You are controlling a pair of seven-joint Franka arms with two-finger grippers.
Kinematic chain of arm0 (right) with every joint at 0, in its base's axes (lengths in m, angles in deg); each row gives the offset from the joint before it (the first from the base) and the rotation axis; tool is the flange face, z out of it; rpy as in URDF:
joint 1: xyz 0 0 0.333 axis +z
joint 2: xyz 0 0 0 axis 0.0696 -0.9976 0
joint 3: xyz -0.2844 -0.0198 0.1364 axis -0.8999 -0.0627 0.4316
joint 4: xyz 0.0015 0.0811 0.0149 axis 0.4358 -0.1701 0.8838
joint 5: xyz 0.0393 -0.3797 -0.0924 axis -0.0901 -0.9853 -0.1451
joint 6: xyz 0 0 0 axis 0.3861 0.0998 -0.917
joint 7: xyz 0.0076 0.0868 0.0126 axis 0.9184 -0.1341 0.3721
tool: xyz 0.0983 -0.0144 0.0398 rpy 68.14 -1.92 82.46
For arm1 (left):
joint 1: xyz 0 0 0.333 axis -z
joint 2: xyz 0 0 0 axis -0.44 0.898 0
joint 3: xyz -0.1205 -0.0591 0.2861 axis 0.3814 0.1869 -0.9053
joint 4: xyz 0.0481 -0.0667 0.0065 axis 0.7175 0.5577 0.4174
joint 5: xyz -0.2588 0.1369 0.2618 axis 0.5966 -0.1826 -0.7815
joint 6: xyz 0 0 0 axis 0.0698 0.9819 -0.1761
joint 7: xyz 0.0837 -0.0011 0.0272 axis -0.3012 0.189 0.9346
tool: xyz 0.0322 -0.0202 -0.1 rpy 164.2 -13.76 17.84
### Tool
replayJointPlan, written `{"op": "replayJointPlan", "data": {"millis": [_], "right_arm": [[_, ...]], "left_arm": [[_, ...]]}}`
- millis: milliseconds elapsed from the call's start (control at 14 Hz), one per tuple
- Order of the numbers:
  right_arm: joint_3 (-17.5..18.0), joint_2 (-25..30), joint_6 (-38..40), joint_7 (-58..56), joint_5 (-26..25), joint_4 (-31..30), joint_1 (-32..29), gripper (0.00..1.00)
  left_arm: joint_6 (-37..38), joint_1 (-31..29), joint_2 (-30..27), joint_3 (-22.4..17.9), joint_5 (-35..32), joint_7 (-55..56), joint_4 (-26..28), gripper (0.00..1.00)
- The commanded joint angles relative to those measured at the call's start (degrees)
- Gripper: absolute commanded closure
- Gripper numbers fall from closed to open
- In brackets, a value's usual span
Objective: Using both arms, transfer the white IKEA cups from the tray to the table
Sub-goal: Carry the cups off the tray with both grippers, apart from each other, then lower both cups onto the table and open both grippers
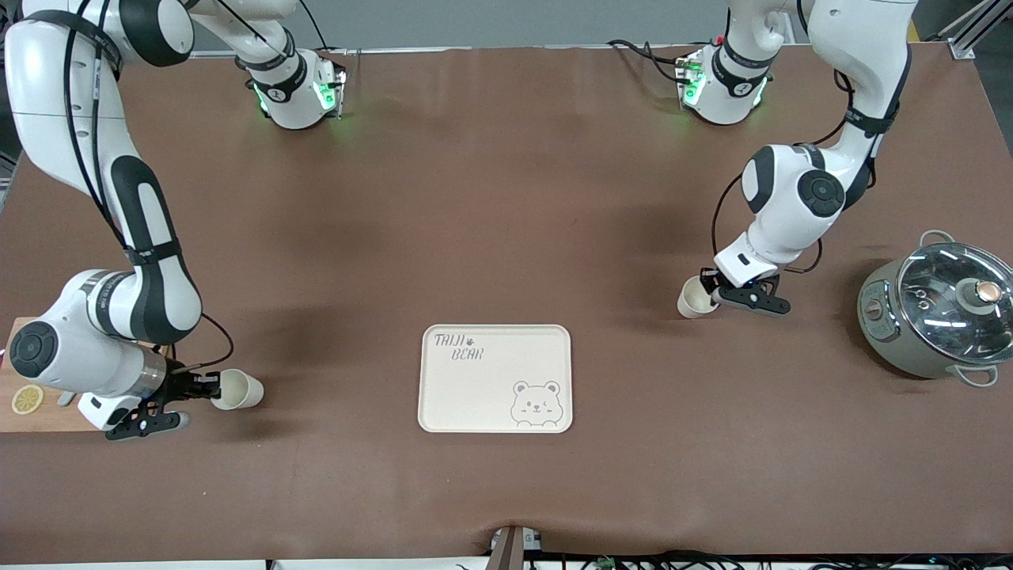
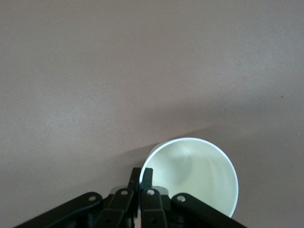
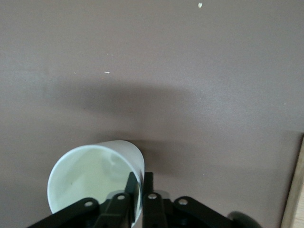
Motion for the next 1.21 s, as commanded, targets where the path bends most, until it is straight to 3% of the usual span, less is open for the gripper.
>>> {"op": "replayJointPlan", "data": {"millis": [0, 71, 143, 214, 714, 929, 1143], "right_arm": [[1.0, -0.8, -0.1, -0.6, 1.1, 0.2, -1.0, 0.25], [1.0, -0.8, -0.1, -0.6, 1.1, 0.3, -1.0, 0.00], [1.1, -0.7, -0.1, -0.7, 1.1, 0.3, -1.1, 0.00], [1.1, -0.6, -0.1, -0.7, 1.0, 0.2, -1.1, 0.00], [0.9, 0.8, 0.2, -0.8, 0.8, 0.8, -0.9, 0.00], [0.8, 2.1, 1.2, -0.8, 0.8, 0.8, -0.9, 0.00], [0.6, 5.3, 3.7, -0.5, 0.5, 0.8, -0.9, 0.00]], "left_arm": [[-1.1, 0.1, 0.0, 0.4, 1.7, -1.4, 0.3, 1.00], [-1.1, 0.1, 0.0, 0.6, 1.7, -1.4, 0.3, 1.00], [-1.1, 0.0, 0.0, 0.7, 1.7, -1.6, 0.2, 0.88], [-1.3, 0.1, 0.2, 0.8, 1.7, -2.0, 0.2, 0.01], [1.5, -0.4, -2.4, 0.9, 1.7, -0.9, 0.1, 0.00], [16.0, -0.6, -8.5, 0.5, 1.9, 0.4, -3.1, 0.00], [32.1, -1.8, -9.7, 0.3, 1.3, 3.7, -12.7, 0.00]]}}
